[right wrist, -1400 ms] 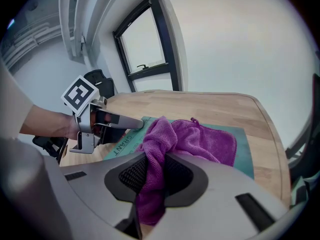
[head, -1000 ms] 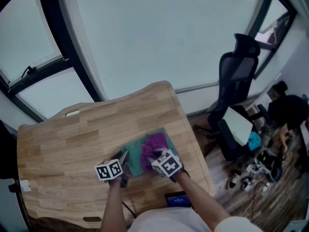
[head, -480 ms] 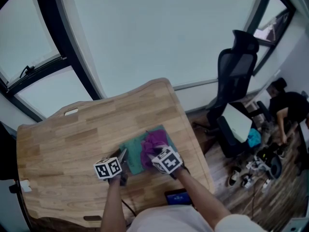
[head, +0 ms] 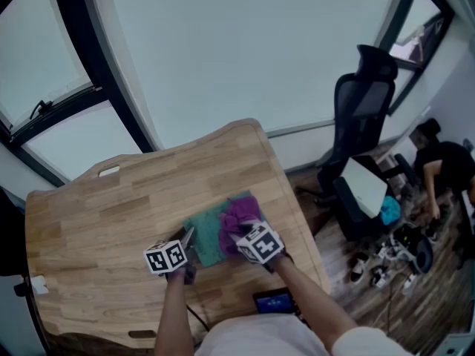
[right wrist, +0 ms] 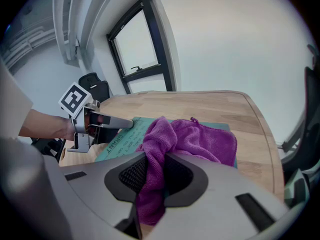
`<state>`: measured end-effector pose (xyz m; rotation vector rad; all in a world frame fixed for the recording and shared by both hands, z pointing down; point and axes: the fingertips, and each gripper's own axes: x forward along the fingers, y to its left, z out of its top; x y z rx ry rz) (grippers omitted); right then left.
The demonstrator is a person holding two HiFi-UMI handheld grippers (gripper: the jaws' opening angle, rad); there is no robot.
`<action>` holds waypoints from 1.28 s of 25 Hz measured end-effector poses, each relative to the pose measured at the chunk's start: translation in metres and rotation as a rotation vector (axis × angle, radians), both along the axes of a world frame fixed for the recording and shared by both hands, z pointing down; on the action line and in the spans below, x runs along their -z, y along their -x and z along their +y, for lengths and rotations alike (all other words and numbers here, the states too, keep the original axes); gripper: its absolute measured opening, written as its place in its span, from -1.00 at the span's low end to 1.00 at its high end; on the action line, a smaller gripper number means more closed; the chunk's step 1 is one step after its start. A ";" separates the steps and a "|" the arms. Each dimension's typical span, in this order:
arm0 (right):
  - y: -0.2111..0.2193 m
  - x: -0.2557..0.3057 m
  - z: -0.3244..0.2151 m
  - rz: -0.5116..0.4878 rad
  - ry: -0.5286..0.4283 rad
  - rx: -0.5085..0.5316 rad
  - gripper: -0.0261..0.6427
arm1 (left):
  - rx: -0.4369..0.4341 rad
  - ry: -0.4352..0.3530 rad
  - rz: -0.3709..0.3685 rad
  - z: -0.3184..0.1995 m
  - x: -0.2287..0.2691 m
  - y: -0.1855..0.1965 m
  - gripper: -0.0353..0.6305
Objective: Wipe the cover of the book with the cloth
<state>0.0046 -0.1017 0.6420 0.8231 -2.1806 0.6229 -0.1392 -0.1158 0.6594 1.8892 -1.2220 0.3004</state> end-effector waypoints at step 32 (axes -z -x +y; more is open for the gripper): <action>-0.054 -0.005 -0.011 0.062 0.044 -0.017 -0.68 | -0.010 -0.013 0.004 0.000 0.005 -0.004 -0.47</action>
